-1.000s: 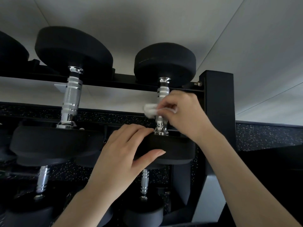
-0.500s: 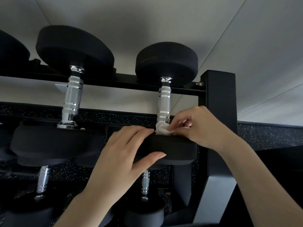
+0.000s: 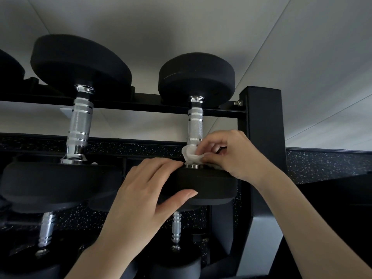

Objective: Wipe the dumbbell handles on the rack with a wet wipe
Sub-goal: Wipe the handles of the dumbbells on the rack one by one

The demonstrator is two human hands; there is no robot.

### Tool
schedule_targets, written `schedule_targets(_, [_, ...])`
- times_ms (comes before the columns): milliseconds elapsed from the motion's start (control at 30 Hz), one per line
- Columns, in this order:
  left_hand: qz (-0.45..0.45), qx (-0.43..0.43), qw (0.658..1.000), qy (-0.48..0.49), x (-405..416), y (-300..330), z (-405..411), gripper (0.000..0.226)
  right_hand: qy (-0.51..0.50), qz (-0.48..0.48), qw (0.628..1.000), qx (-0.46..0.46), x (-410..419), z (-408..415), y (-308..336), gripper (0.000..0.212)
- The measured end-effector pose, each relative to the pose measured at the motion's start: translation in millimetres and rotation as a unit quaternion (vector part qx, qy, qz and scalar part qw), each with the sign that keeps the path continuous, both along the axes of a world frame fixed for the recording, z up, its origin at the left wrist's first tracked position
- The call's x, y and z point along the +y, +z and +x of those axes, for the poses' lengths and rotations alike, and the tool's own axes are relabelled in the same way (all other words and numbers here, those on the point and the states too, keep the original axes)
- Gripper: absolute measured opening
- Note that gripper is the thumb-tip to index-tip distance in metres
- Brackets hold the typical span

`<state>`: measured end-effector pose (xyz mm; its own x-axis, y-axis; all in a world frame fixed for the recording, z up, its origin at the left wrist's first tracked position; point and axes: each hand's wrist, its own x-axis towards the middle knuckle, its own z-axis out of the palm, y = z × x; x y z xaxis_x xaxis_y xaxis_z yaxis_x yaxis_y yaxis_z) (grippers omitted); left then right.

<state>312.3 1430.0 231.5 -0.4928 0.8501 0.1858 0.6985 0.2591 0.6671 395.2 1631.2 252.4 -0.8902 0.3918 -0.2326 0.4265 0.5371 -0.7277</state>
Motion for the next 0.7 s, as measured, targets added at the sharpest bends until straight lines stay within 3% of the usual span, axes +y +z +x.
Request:
schedule_targets(100, [-0.003, 0.002, 1.0, -0.002, 0, 0, -1, 0.056, -0.036, 0.005, 0.999, 0.028, 0, 2, -3, 0.028])
schedule_targets(233, [0.0, 0.009, 1.0, -0.006, 0, 1, -1, 0.053, -0.114, 0.01, 0.99, 0.081, 4, -2, -10, 0.025])
schedule_targets(467, [0.016, 0.023, 1.0, -0.014, 1, -3, -4, 0.054, -0.259, -0.038, 0.948, 0.183, 11, -30, -16, 0.023])
schedule_targets(700, [0.029, 0.03, 0.999, -0.018, 2, -5, -5, 0.051, -0.293, -0.093, 0.93, 0.203, 15, -41, -22, 0.013])
